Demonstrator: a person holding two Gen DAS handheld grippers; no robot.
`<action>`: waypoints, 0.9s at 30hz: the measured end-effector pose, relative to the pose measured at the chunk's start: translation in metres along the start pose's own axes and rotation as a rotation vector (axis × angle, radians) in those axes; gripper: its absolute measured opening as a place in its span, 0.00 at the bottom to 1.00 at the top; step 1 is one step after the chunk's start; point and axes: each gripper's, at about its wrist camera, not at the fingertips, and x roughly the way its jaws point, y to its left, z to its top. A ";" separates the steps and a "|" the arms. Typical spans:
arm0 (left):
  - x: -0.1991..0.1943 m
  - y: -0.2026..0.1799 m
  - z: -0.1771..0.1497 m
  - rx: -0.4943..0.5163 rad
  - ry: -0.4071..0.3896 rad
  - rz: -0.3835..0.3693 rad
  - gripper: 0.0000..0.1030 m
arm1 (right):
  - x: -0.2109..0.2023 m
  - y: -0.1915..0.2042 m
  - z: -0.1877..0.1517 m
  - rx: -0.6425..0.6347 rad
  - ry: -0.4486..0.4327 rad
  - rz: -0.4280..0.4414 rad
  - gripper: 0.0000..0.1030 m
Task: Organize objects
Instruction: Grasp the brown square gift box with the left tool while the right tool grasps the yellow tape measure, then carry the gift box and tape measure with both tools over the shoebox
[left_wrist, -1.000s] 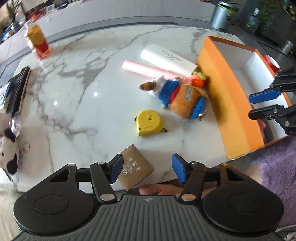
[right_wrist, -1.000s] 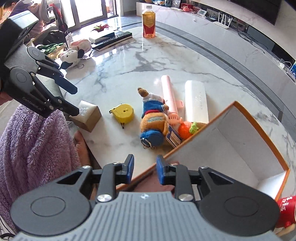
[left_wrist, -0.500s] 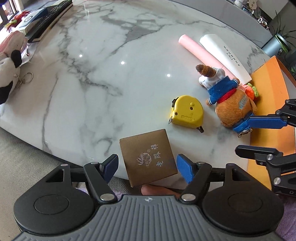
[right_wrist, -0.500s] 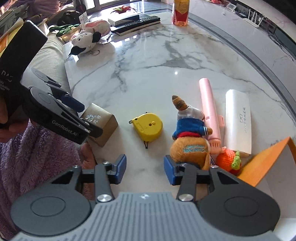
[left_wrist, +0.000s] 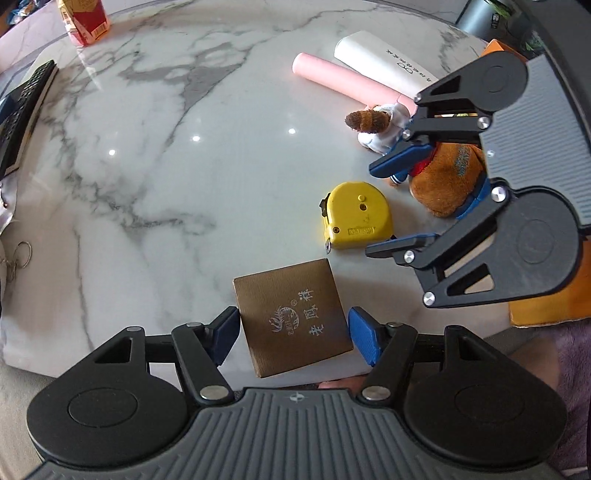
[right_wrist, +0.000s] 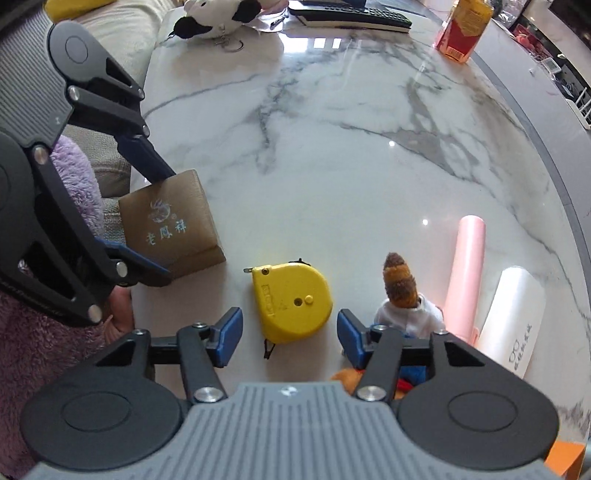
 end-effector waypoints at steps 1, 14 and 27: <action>0.001 0.001 0.001 0.007 0.002 -0.005 0.74 | 0.004 -0.002 0.003 -0.001 0.008 0.002 0.57; 0.009 0.003 0.001 -0.034 -0.026 -0.003 0.70 | 0.018 -0.011 0.003 0.112 0.032 0.053 0.53; -0.070 -0.056 -0.001 0.107 -0.255 -0.086 0.70 | -0.133 0.002 -0.059 0.269 -0.158 -0.029 0.53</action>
